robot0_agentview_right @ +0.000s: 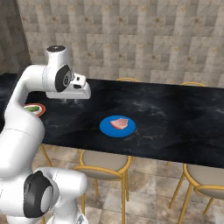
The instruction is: Transport the steak and cucumber to the fridge. Place the steak on the rack containing meat and place the cucumber on the rack containing the vegetable, ensuring meats and vegetables are on different racks.
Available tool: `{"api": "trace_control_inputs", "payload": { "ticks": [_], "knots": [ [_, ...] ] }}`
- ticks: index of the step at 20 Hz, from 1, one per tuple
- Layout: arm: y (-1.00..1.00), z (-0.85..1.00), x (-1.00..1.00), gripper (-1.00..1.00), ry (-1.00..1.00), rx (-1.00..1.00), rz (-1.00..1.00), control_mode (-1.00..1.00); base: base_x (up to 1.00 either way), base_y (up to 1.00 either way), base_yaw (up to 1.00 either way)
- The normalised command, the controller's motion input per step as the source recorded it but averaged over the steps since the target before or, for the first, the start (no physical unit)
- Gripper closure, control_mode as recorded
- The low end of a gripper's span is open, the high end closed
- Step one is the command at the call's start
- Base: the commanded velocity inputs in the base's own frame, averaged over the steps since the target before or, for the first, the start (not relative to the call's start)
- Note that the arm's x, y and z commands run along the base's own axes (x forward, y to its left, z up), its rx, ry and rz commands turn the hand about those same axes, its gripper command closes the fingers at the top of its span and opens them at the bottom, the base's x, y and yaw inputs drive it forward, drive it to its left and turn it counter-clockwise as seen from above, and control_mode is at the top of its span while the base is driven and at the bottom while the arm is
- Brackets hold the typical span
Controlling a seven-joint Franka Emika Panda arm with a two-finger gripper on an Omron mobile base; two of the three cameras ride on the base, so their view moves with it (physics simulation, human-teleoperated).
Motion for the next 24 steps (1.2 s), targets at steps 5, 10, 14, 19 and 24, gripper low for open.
{"api": "trace_control_inputs", "payload": {
  "ticks": [5,10,14,19,24],
  "knots": [
    [0.0,0.0,-0.34,-1.0,-0.02,0.0,0.0,-1.0,0.0,0.0,0.0],
    [-0.01,0.0,-0.69,-1.0,-0.01,0.0,0.0,-1.0,0.0,0.0,0.0],
    [-0.12,-0.14,-0.31,-1.0,0.0,0.0,0.0,-1.0,0.0,0.0,0.0],
    [-0.6,-0.42,-0.04,-1.0,0.0,0.0,-0.07,-1.0,0.0,0.0,0.0],
    [-0.51,-0.33,0.0,-1.0,0.01,0.0,-0.04,-1.0,0.0,0.0,0.0]
  ]
}}
